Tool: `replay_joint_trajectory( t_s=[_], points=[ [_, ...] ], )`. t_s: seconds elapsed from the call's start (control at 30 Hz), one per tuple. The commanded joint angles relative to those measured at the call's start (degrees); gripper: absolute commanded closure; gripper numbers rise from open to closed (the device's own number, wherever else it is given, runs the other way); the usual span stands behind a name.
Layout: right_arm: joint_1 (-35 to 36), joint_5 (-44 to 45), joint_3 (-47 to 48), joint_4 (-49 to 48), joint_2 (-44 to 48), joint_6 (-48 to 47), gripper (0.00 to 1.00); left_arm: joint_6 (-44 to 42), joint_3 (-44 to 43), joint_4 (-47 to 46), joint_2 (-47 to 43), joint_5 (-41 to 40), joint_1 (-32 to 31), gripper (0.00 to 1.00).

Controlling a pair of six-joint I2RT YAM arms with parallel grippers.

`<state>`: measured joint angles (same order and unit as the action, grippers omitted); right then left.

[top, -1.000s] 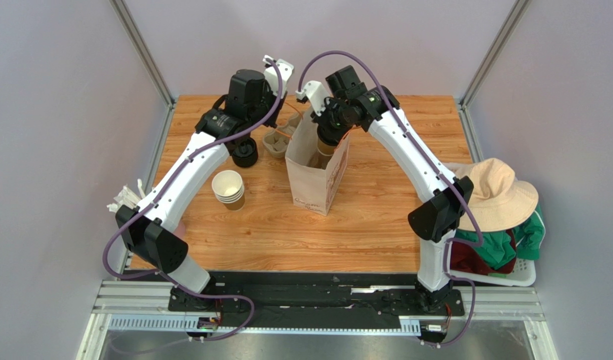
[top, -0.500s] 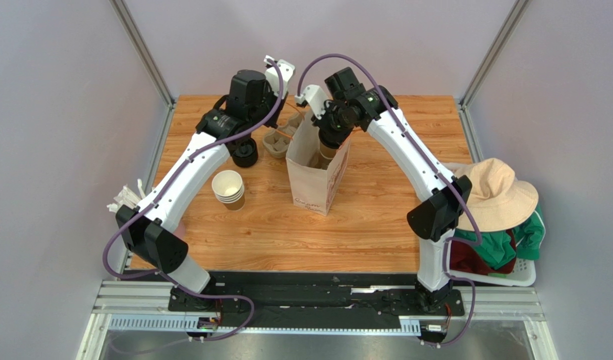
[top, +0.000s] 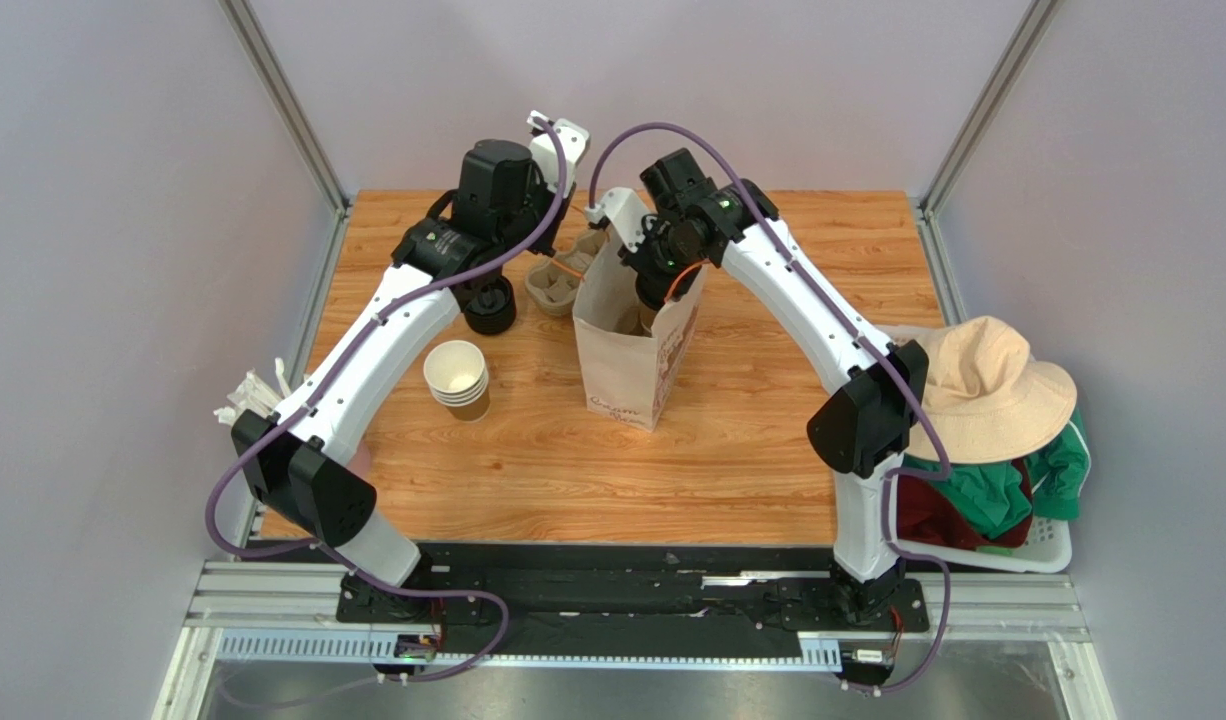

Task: Pack the takeout coffee

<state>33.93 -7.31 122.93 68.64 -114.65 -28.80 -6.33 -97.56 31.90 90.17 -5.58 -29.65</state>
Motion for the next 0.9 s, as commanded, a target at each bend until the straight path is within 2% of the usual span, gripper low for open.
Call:
replay_joint_trajectory(
  t_s=[0.0, 0.37, 0.57, 0.87],
  points=[
    [0.17, -2.35, 3.17, 0.7, -1.37, 0.05, 1.0, 0.79, -1.14, -2.02, -0.43, -0.3, -0.41, 1.0],
    [-1.06, -4.82, 7.75, 2.64, -2.42, 4.26, 1.0, 0.97, -1.05, -2.19, -0.08, -0.13, -0.67, 1.0],
    [-3.08, -7.8, 14.52, 4.75, -4.09, 8.23, 1.0, 1.05, -1.05, -2.19, 0.09, -0.04, -0.85, 1.0],
    [-3.0, -8.34, 10.49, 0.62, -0.92, 9.46, 1.0, 1.05, -1.58, -1.93, 0.88, -0.04, -1.46, 1.0]
  ],
)
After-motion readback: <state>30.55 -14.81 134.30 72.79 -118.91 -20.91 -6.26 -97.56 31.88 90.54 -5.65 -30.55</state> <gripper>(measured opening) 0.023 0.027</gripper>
